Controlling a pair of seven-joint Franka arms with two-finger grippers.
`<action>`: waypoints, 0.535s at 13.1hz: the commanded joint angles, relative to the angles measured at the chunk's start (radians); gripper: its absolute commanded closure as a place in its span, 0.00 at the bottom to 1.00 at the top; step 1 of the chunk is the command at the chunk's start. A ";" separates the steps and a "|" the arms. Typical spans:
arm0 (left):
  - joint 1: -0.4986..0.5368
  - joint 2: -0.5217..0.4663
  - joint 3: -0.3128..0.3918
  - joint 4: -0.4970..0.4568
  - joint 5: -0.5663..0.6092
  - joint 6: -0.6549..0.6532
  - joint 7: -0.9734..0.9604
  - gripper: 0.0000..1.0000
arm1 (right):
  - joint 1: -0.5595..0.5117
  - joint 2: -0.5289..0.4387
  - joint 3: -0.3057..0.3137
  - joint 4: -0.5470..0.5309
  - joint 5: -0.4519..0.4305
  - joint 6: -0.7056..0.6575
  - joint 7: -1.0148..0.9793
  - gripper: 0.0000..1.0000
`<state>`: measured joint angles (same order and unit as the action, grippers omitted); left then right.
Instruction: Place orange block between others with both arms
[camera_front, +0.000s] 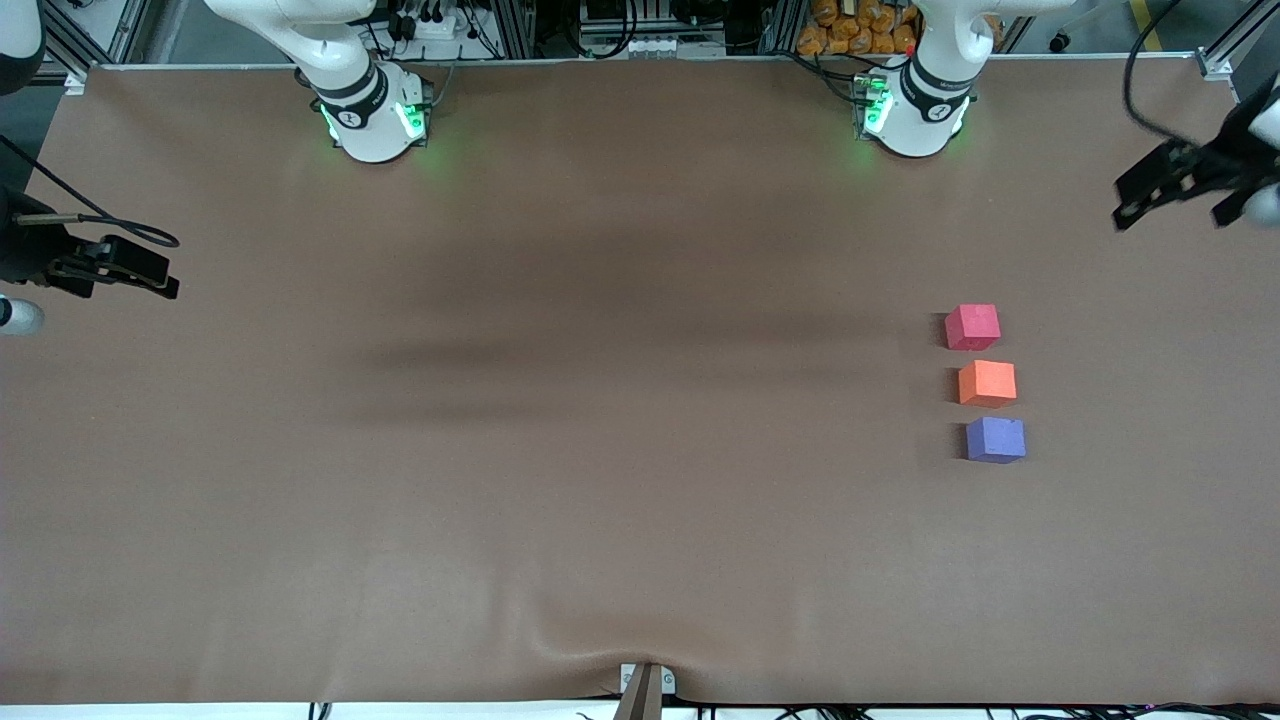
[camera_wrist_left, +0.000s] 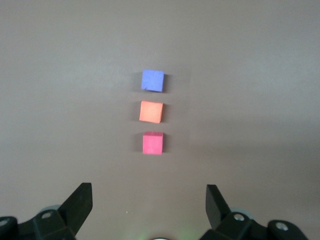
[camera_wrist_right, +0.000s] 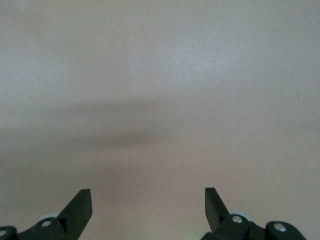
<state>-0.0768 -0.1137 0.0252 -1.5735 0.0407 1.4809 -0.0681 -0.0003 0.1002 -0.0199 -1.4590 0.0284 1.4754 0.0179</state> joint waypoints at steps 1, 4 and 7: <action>0.002 0.020 -0.001 -0.008 -0.002 -0.005 0.005 0.00 | 0.003 0.003 -0.003 0.006 0.019 -0.001 -0.004 0.00; 0.000 0.101 0.012 0.077 0.010 0.028 0.005 0.00 | 0.005 0.003 -0.003 0.006 0.019 -0.001 -0.004 0.00; -0.004 0.092 0.008 0.087 0.048 -0.017 0.001 0.00 | 0.005 0.003 -0.002 0.006 0.019 -0.001 -0.004 0.00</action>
<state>-0.0767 -0.0221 0.0315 -1.5241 0.0680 1.5109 -0.0680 0.0003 0.1009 -0.0196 -1.4590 0.0284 1.4754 0.0179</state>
